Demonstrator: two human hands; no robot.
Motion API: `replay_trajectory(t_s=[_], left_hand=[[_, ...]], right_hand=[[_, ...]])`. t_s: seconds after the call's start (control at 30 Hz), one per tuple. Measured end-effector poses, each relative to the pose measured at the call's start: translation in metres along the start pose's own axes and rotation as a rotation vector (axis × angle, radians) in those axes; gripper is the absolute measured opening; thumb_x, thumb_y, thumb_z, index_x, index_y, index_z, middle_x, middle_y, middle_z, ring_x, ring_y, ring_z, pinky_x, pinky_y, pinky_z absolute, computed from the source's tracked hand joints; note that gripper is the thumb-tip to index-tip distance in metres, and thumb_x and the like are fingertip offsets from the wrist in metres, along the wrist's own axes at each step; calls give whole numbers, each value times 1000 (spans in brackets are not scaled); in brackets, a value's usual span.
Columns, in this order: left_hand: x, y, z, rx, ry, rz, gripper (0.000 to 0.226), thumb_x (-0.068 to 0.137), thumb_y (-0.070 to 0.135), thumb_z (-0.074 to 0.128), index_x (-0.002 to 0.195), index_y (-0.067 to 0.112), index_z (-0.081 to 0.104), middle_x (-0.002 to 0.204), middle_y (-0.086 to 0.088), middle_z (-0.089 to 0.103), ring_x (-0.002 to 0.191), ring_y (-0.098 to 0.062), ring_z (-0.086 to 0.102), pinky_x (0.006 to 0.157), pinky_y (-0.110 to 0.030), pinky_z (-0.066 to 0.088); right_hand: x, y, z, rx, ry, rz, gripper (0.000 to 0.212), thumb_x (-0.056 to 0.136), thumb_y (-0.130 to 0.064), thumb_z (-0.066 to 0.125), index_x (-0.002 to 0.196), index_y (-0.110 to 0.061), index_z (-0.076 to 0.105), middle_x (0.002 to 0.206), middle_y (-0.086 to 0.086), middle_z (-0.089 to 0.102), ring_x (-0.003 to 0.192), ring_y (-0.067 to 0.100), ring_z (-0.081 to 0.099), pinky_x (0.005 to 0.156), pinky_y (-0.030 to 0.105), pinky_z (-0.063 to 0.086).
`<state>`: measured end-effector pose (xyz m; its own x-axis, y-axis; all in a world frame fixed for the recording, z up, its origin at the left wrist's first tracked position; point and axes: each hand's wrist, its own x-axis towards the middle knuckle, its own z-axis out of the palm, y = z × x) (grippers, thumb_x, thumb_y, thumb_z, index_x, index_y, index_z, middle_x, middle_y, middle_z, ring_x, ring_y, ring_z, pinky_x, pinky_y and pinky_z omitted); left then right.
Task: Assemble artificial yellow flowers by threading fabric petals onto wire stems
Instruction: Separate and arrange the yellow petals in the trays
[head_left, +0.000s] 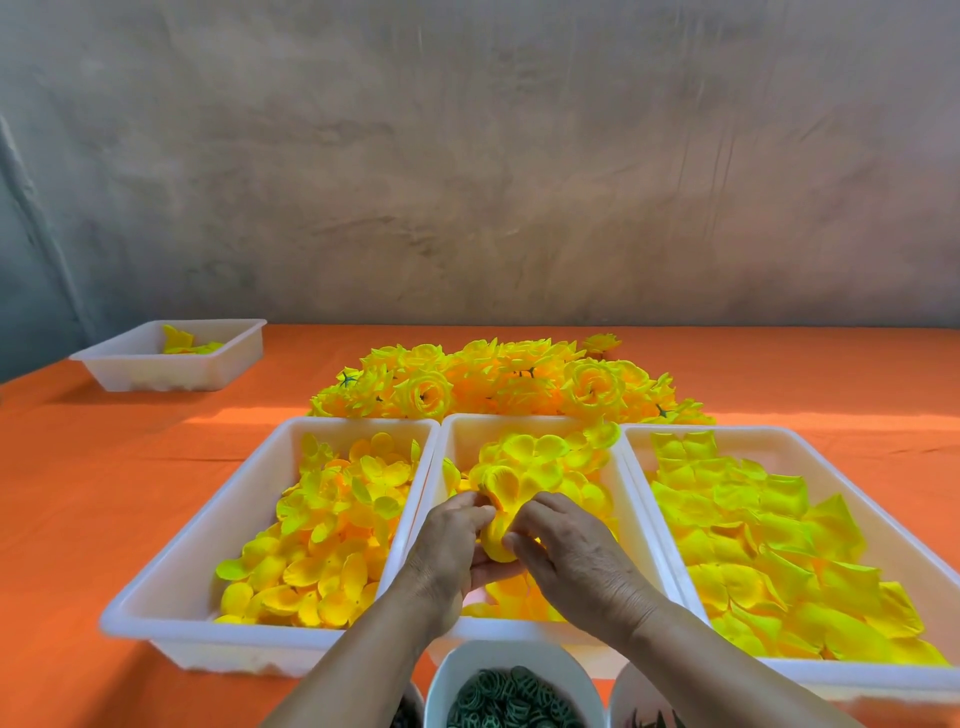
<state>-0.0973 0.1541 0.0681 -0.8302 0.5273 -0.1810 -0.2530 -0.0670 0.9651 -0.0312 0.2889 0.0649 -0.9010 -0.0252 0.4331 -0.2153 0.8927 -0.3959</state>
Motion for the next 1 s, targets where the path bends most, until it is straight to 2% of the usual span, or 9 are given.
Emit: replay_trajectory(t_s=[0.2, 0.3, 0.4, 0.5, 0.6, 0.7, 0.83, 0.93, 1.0], left_hand=[[-1, 0, -1, -33, 1, -7, 29, 103, 17, 42, 112, 14, 69, 102, -16, 75, 87, -28, 73, 77, -41, 61], [1, -2, -2, -80, 5, -16, 25, 101, 19, 45, 110, 10, 67, 95, -16, 75, 82, -30, 73, 74, -40, 60], [1, -1, -3, -102, -46, -10, 23, 85, 16, 57, 104, 11, 71, 93, -18, 74, 79, -31, 72, 70, -37, 60], [1, -3, -2, -8, -70, -12, 40, 68, 15, 60, 107, 13, 70, 92, -17, 72, 81, -31, 71, 73, -37, 60], [4, -6, 2, 151, 4, 1, 26, 83, 4, 57, 106, 10, 66, 86, -11, 68, 76, -25, 67, 67, -34, 60], [7, -10, 4, 208, 70, 24, 23, 89, 3, 53, 101, 14, 69, 79, -6, 70, 71, -19, 66, 63, -31, 58], [10, -12, 5, 210, 141, 9, 27, 89, 4, 53, 94, 19, 74, 89, -11, 75, 82, -26, 72, 66, -38, 62], [12, -14, 4, 208, 206, -12, 25, 90, 3, 52, 94, 18, 72, 95, -12, 74, 85, -29, 73, 69, -42, 63], [14, -14, 3, 201, 234, -29, 23, 91, 3, 52, 102, 14, 69, 101, -13, 73, 84, -29, 73, 70, -43, 63]], right_hand=[[-1, 0, 0, 9, 51, 5, 20, 101, -26, 47, 95, -10, 58, 90, 3, 58, 82, 19, 48, 71, 34, 41], [-1, 0, 0, 26, 89, 32, 22, 102, -27, 44, 96, -9, 55, 84, 5, 59, 76, 23, 49, 68, 38, 41], [-1, 0, 0, 51, 131, 70, 24, 102, -27, 43, 97, -7, 54, 78, 4, 56, 69, 24, 46, 65, 40, 39], [-2, -1, -1, 61, 141, 66, 23, 102, -27, 42, 98, -7, 53, 75, 0, 51, 67, 24, 43, 64, 41, 39], [-4, -5, -2, 77, 126, 15, 27, 102, -32, 38, 97, -9, 51, 74, -4, 49, 64, 20, 40, 61, 38, 37], [-4, -6, -3, 86, 149, -4, 32, 99, -36, 35, 96, -9, 51, 72, -5, 48, 62, 18, 39, 58, 37, 36], [-4, -6, -3, 142, 205, 33, 31, 96, -40, 34, 93, -14, 50, 71, 4, 58, 63, 29, 51, 58, 41, 40], [-2, -5, -3, 229, 286, 138, 17, 97, -38, 38, 84, -26, 41, 67, 6, 59, 64, 30, 56, 57, 42, 39], [1, -2, -3, 300, 354, 249, 20, 99, -32, 43, 80, -28, 41, 66, 3, 59, 66, 27, 58, 59, 41, 41]])
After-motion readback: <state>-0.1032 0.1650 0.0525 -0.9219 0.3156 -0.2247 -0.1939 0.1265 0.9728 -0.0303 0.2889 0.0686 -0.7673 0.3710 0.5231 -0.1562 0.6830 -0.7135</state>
